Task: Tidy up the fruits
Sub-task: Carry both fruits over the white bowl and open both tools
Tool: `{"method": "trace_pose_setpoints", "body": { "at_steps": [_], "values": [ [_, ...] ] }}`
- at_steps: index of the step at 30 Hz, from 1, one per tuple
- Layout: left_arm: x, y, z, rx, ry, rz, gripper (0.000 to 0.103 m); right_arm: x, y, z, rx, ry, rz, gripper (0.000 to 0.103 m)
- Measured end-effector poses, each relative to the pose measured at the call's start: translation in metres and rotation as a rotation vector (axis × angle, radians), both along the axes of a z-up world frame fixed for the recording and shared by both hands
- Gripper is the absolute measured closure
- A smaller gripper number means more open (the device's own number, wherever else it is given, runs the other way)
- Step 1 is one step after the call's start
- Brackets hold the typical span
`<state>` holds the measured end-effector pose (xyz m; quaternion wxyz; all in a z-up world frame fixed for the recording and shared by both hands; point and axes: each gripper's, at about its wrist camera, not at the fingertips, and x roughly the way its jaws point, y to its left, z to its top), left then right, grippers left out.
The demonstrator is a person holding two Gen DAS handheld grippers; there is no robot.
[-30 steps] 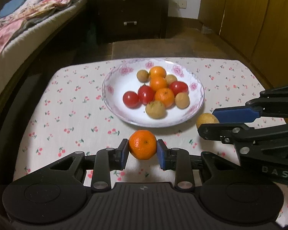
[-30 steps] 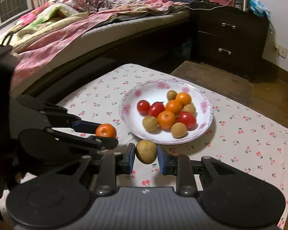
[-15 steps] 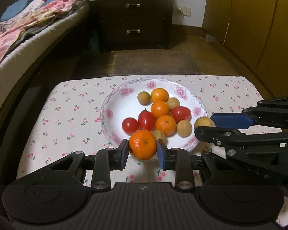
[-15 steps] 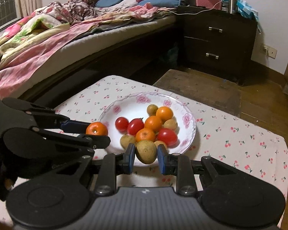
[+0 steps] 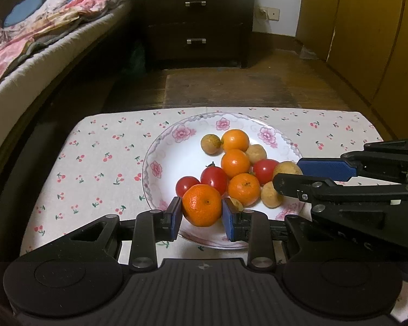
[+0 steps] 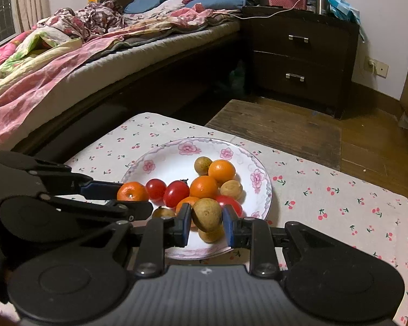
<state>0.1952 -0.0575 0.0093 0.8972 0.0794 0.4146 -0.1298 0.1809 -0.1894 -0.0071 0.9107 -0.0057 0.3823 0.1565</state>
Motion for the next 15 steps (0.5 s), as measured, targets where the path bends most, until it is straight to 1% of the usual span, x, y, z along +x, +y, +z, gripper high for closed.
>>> {"method": "trace_pose_setpoints", "body": {
  "at_steps": [15],
  "values": [
    [0.0079, -0.001, -0.0053, 0.008, 0.007, 0.013, 0.065, 0.0077, 0.0012, -0.0081, 0.005, 0.004, -0.013, 0.048]
  ]
}}
